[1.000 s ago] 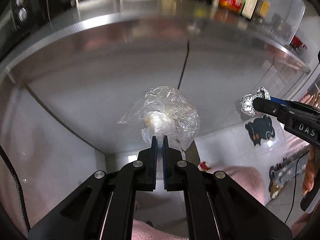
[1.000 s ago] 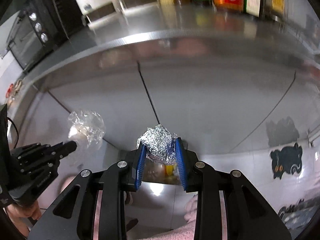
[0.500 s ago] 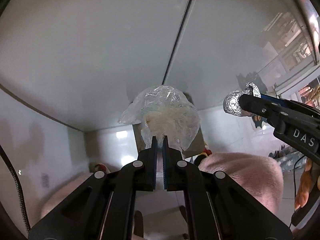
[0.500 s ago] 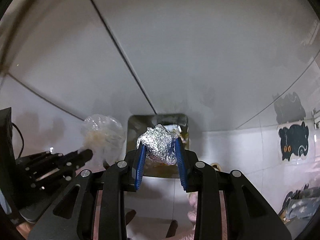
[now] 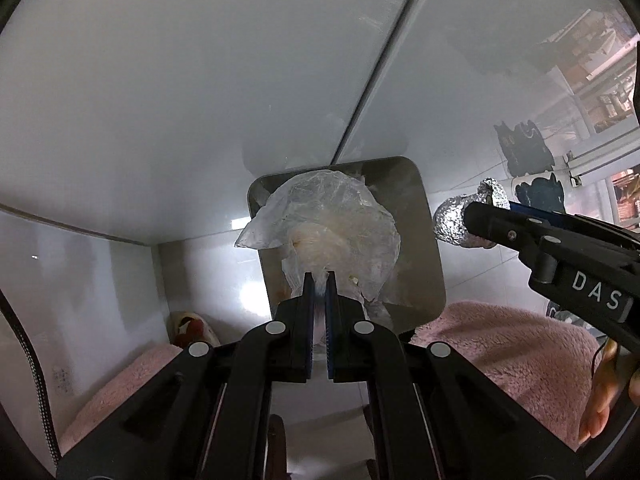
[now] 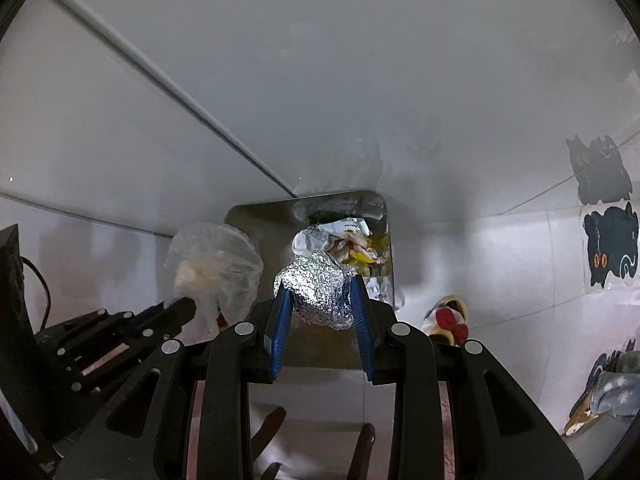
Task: Collect trash
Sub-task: 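Open both tools to drop the plastic bag and foil into the bin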
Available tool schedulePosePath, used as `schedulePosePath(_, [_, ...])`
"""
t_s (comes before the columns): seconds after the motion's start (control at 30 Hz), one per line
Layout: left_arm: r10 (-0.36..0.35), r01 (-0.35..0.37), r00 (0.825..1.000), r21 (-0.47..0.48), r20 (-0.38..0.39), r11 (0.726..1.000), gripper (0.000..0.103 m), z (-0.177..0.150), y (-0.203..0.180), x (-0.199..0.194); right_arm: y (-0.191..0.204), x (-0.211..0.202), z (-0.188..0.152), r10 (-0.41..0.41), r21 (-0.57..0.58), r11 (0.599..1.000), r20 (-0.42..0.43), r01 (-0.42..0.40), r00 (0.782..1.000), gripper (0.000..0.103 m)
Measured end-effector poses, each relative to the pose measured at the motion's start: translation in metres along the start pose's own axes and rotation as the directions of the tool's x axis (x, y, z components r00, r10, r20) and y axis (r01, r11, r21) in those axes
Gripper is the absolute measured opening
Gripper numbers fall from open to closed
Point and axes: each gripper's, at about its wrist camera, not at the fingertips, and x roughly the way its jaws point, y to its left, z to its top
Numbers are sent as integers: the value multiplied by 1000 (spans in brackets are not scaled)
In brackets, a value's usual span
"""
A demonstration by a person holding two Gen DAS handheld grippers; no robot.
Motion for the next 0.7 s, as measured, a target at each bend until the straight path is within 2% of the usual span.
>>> schedulePosePath(0.27, [-6, 6, 1000, -13, 2, 1000, 7, 1, 2, 0, 0, 5, 13, 4, 9, 1000, -1, -4, 1000, 33])
schedulePosePath(0.33, [-2, 2, 1000, -16, 11, 1000, 11, 2, 2, -2, 0, 2, 13, 4, 13, 1000, 6, -4, 1000, 43])
schedulePosePath(0.47, [1, 0, 999, -24, 47, 1000, 31, 1, 2, -16, 1, -7, 15, 8, 13, 1000, 34, -8, 999, 52])
schedulePosePath(0.53, [1, 0, 998, -24, 66, 1000, 37, 1, 0, -26, 1, -17, 15, 5, 15, 1000, 53, -6, 999, 57])
schedulePosePath(0.6, [-11, 13, 996, -20, 89, 1000, 50, -1, -2, -38, 2, -26, 15, 6, 15, 1000, 71, -7, 997, 60])
schedulePosePath(0.63, [-8, 9, 995, -14, 103, 1000, 52, -3, -4, -45, 2, -33, 15, 6, 15, 1000, 83, -7, 996, 62])
schedulePosePath(0.7, [-4, 4, 992, -3, 122, 1000, 61, -6, -8, -58, 6, -46, 16, 7, 12, 1000, 106, -8, 994, 64])
